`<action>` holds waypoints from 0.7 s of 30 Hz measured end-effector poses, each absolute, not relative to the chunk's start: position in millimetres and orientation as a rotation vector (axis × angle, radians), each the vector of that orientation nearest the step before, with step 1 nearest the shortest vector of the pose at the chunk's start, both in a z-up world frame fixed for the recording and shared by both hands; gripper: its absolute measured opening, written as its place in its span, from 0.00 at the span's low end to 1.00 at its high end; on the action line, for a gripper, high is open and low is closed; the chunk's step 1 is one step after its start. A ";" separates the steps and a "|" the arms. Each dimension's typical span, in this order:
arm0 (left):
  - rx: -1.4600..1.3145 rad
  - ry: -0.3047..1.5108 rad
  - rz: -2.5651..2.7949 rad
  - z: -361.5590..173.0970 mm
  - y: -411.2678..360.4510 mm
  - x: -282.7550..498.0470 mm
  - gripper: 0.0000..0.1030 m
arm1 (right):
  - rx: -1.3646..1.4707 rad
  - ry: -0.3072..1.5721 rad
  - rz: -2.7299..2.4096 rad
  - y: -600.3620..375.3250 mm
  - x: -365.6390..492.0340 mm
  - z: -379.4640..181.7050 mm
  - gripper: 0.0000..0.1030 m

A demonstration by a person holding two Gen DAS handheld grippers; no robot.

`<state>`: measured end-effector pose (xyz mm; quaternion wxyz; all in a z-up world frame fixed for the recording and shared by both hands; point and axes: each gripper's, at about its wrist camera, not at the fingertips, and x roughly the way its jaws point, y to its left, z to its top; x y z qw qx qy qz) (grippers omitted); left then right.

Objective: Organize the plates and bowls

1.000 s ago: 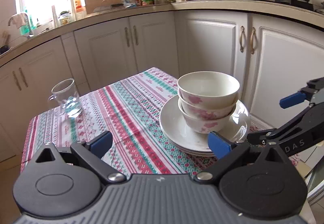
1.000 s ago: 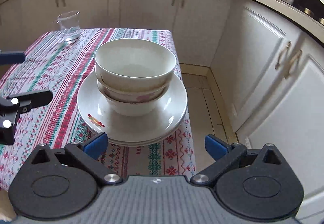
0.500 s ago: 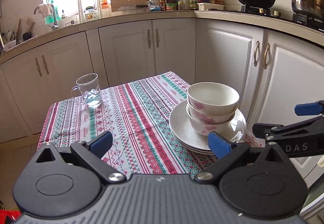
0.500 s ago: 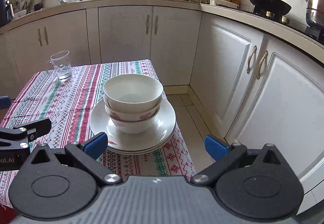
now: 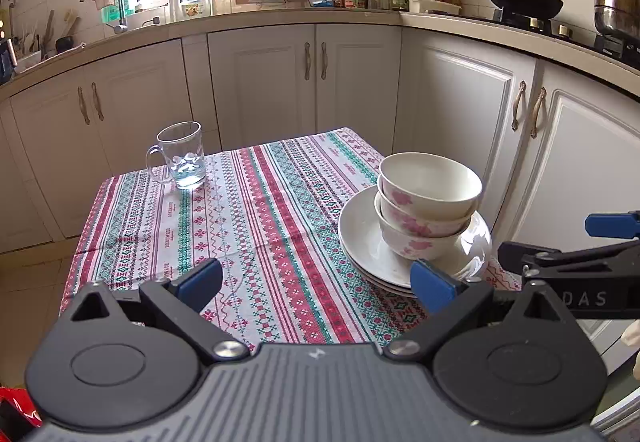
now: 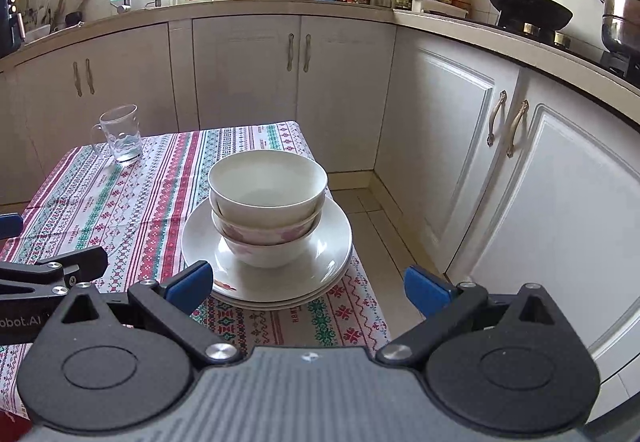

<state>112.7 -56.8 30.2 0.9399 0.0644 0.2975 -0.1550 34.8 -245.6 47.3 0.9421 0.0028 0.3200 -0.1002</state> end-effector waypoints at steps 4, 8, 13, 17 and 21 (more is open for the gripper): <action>0.127 0.608 -0.309 30.1 -56.1 113.0 0.97 | -0.005 0.650 -0.210 -244.0 35.0 47.9 1.00; 0.126 0.608 -0.306 30.4 -55.6 112.7 0.97 | -0.010 0.647 -0.213 -242.1 34.4 48.5 1.00; 0.127 0.602 -0.305 31.2 -55.3 111.3 0.97 | -0.009 0.643 -0.214 -241.9 33.9 49.4 1.00; 0.129 0.601 -0.303 31.8 -55.6 110.9 0.97 | -0.011 0.640 -0.217 -242.0 33.7 50.0 1.00; 0.130 0.601 -0.301 32.4 -55.6 111.1 0.97 | -0.010 0.640 -0.217 -242.8 34.0 50.1 1.00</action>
